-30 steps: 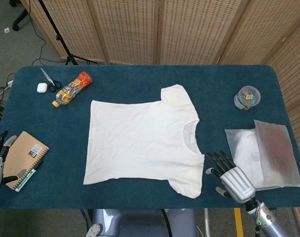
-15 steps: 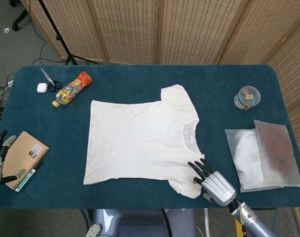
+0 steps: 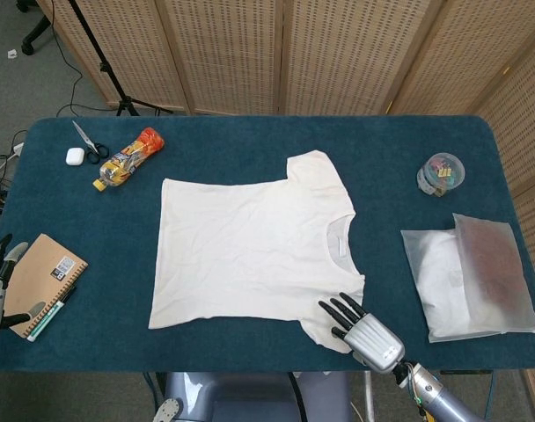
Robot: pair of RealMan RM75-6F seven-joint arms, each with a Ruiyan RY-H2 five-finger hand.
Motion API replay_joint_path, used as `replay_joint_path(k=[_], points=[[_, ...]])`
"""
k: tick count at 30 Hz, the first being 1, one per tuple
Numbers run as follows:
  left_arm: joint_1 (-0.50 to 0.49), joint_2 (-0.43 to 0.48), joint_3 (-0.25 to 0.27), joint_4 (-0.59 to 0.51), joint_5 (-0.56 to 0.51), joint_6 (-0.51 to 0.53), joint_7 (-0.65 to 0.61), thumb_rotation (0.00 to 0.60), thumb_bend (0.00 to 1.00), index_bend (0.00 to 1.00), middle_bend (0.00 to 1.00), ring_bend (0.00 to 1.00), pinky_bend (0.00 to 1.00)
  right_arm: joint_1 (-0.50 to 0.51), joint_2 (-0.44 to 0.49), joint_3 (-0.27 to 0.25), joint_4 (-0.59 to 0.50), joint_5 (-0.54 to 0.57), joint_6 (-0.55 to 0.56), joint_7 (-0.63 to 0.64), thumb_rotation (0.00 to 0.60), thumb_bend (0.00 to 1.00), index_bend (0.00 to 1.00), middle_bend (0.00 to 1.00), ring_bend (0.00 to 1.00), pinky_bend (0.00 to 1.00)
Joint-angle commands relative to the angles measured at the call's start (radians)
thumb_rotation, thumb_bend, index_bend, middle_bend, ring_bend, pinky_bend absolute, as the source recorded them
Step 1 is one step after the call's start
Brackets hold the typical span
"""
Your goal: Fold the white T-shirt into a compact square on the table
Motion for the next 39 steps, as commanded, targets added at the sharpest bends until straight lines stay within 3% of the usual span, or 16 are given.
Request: replay_joint_path(k=[1,17,28,31,34,35,39], points=[[0.000,-0.001,0.000,0.001,-0.001,-0.001,0.001,0.600,0.00,0.00,0.00,0.00,0.00,0.009,-0.020,0.003,0.019,-0.001,0.001,-0.003,0.600,0.06,0.44,0.01,0.00,0.00],[-0.007,-0.010,-0.001,0.003,-0.011,-0.018,0.017,0.600,0.00,0.00,0.00,0.00,0.00,0.030,-0.062,-0.008,0.083,0.012,0.021,0.031,0.600,0.44,0.51,0.03,0.00,0.00],[-0.032,-0.021,0.021,0.015,0.044,-0.043,0.021,0.600,0.00,0.00,0.00,0.00,0.00,0.037,-0.068,-0.010,0.102,0.012,0.055,0.059,0.600,0.47,0.57,0.04,0.00,0.00],[-0.066,-0.037,0.045,0.058,0.132,-0.060,-0.005,0.600,0.00,0.07,0.00,0.00,0.00,0.038,-0.067,-0.011,0.099,0.012,0.063,0.066,0.600,0.47,0.57,0.04,0.00,0.00],[-0.109,-0.070,0.070,0.122,0.231,-0.069,-0.050,0.600,0.01,0.23,0.00,0.00,0.00,0.039,-0.063,-0.011,0.094,0.015,0.072,0.078,0.600,0.50,0.57,0.04,0.00,0.00],[-0.159,-0.110,0.100,0.168,0.322,-0.103,-0.068,0.600,0.01,0.28,0.00,0.00,0.00,0.038,-0.058,-0.008,0.084,0.025,0.078,0.095,0.600,0.51,0.57,0.04,0.00,0.00],[-0.207,-0.199,0.132,0.290,0.387,-0.129,-0.122,0.600,0.03,0.36,0.00,0.00,0.00,0.042,-0.048,-0.009,0.071,0.031,0.077,0.106,0.600,0.52,0.57,0.04,0.00,0.00]])
